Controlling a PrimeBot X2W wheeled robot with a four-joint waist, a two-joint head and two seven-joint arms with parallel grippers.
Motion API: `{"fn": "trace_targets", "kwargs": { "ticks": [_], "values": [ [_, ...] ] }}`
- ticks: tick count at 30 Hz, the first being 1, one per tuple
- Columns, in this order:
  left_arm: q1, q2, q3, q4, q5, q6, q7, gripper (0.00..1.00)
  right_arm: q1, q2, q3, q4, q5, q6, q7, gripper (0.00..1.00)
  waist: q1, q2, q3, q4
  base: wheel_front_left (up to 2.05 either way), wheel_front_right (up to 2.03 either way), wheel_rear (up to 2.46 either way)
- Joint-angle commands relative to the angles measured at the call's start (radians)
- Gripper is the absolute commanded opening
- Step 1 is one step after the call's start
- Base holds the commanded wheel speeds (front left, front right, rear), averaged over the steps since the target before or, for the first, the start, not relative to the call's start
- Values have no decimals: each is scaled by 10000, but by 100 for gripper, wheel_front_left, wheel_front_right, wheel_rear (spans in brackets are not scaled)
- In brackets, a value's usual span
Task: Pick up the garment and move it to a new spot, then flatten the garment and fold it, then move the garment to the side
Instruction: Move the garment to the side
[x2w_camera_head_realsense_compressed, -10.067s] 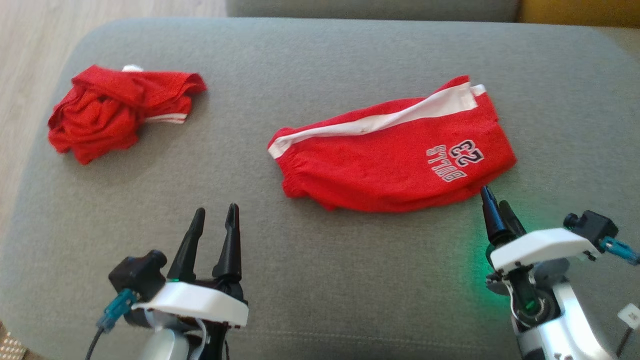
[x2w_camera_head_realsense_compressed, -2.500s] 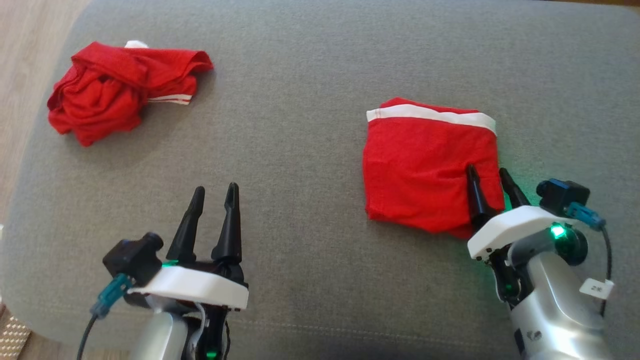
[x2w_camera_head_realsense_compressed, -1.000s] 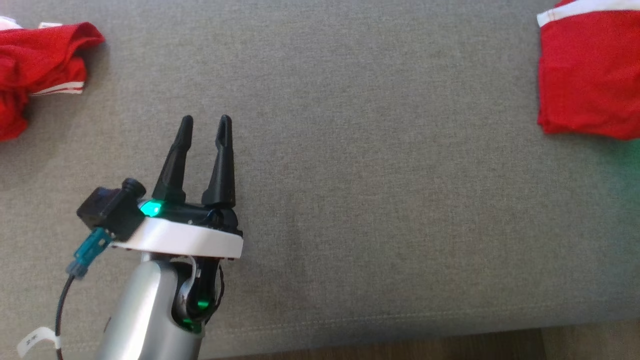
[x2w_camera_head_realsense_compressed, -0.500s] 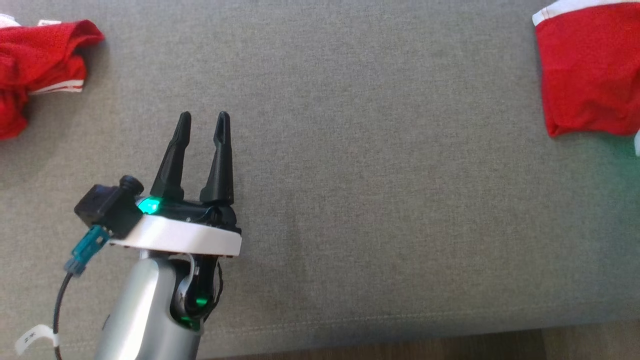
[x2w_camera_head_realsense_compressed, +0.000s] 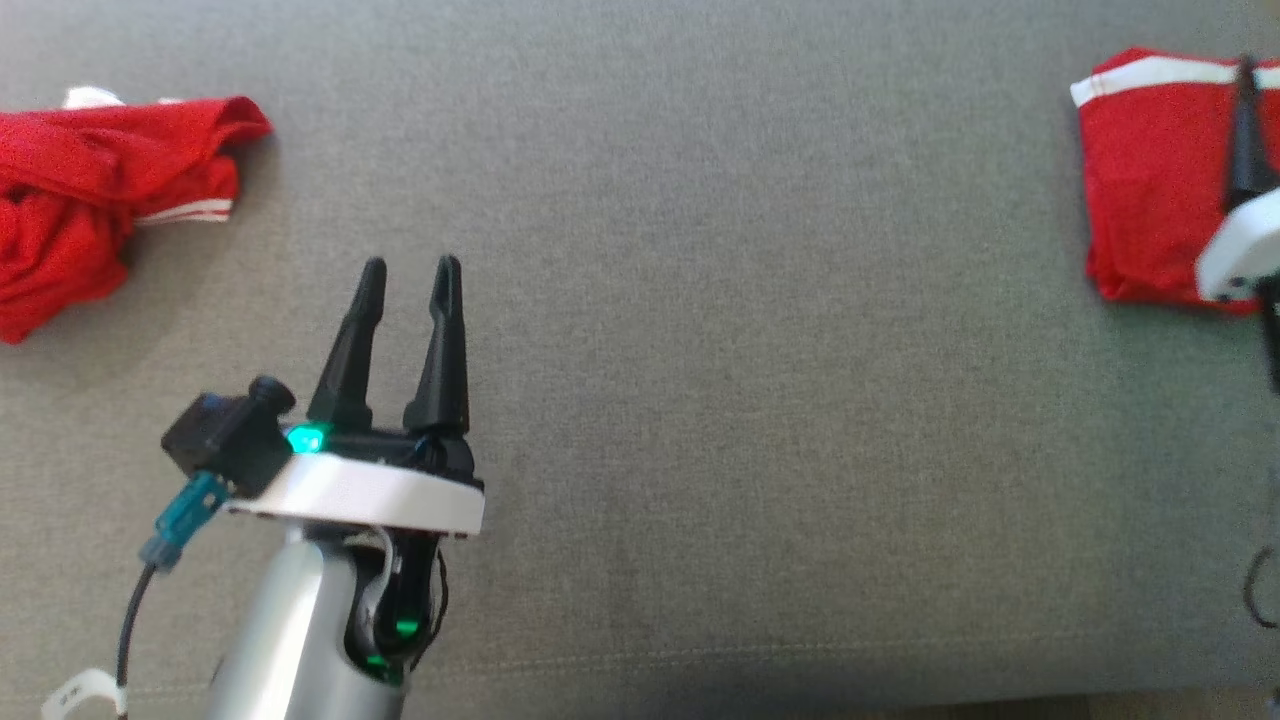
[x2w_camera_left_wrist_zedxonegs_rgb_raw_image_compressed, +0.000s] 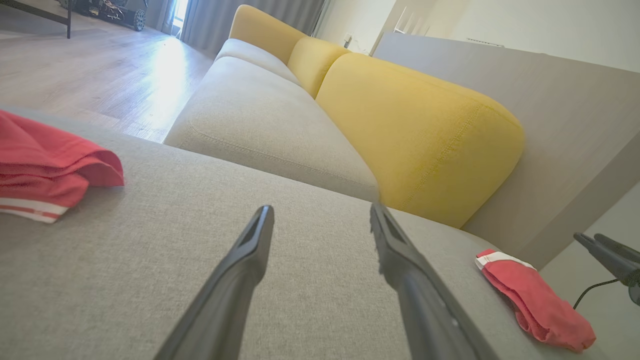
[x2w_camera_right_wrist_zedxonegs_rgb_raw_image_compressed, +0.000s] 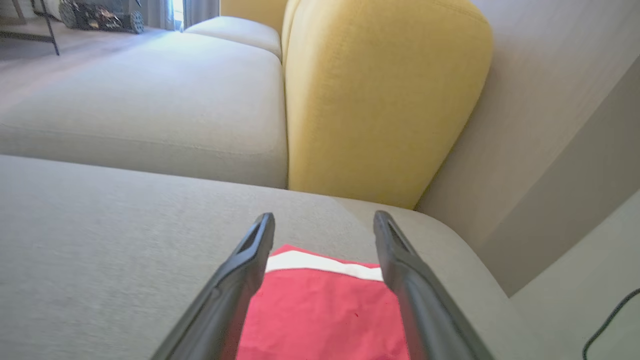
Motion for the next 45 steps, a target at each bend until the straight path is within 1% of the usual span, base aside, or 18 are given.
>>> {"fn": "trace_targets", "kwargs": {
  "ticks": [1,11,17,20,26,30,32,38,45],
  "values": [
    [-25,29,244,-316,-101,58,-59,100,86,-1,230,-468,98,65,-125,100,0,0,-202,76,0,0,0],
    [370,29,356,-382,-251,327,-59,100,1008,1349,1693,-1670,1025,65,-663,100,0,0,-1150,251,0,0,0],
    [672,29,387,-338,-335,433,-59,100,2172,2018,2125,-2182,1436,65,-1324,100,0,0,-1592,350,0,0,0],
    [835,29,421,-288,-317,471,-59,100,2849,2259,2113,-2399,1694,65,-1721,100,0,0,-1784,409,0,0,0],
    [1261,29,561,-81,-225,485,-59,100,4079,2412,2166,-2644,1889,65,-2627,100,0,0,-2182,431,0,0,0],
    [1516,29,639,0,-172,471,-59,100,4612,2419,2165,-2663,2293,65,-2928,100,0,0,-2394,405,0,0,0],
    [1695,29,643,34,-143,464,-59,100,4902,2421,2199,-2665,2224,65,-3066,100,0,0,-2499,376,0,0,0],
    [1990,29,579,17,-80,421,-59,100,5414,2423,2137,-2704,2147,65,-3276,100,0,0,-2635,324,0,0,0],
    [2038,29,615,-104,15,438,-59,100,5567,2424,2179,-2748,2151,65,-3344,100,0,0,-2651,294,0,0,0]
  ]
}}
